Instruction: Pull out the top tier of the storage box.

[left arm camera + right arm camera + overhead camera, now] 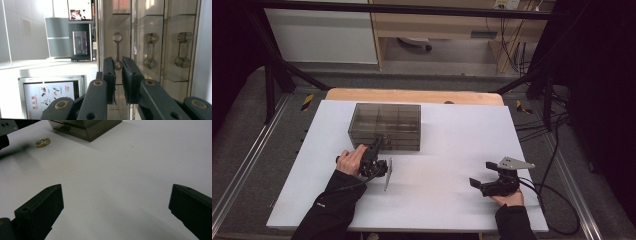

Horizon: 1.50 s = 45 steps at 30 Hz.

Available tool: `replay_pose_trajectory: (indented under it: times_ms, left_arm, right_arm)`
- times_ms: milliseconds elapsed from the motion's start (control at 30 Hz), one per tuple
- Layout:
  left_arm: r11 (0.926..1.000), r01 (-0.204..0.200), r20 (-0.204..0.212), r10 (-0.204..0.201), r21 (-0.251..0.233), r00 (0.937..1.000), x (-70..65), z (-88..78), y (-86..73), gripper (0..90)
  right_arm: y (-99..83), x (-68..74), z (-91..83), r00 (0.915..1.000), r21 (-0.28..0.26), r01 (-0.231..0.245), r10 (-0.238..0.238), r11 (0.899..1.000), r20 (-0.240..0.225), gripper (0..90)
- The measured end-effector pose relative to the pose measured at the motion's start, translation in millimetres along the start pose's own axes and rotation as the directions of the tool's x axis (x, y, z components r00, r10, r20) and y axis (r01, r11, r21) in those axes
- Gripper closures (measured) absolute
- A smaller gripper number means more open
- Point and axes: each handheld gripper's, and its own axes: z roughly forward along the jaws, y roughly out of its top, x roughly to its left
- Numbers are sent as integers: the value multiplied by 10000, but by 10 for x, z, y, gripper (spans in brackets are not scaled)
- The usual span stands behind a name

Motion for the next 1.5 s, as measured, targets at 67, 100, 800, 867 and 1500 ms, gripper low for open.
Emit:
replay_pose_trajectory:
  times_ms: [67, 100, 800, 867, 1500]
  left_arm:
    - [10000, 10, -12, -10, -44, 10000, -4, -15, -1, 806]
    - [10000, 10, -12, -10, -44, 10000, -4, -15, -1, 807]
    - [9999, 92, -126, -92, -67, 9999, -31, -135, 8, 805]
    - [9999, 95, -57, -95, -72, 9999, -21, -136, 6, 804]
    - [9999, -77, 505, 84, -144, 9987, 57, -66, -66, 488]
  right_arm:
    - [0, 0, 0, 10000, 3, 4, -4, 10000, 0, 5]
    - [0, 0, 0, 10000, 6, 5, -5, 10000, 0, 5]
    - [-1, 0, 3, 10000, 5, -5, 5, 10000, 4, 5]
    - [-1, 0, 4, 10000, 0, -9, 9, 10000, 4, 5]
    - [0, -1, 1, 10000, 16, 9, -9, 10000, 11, 5]
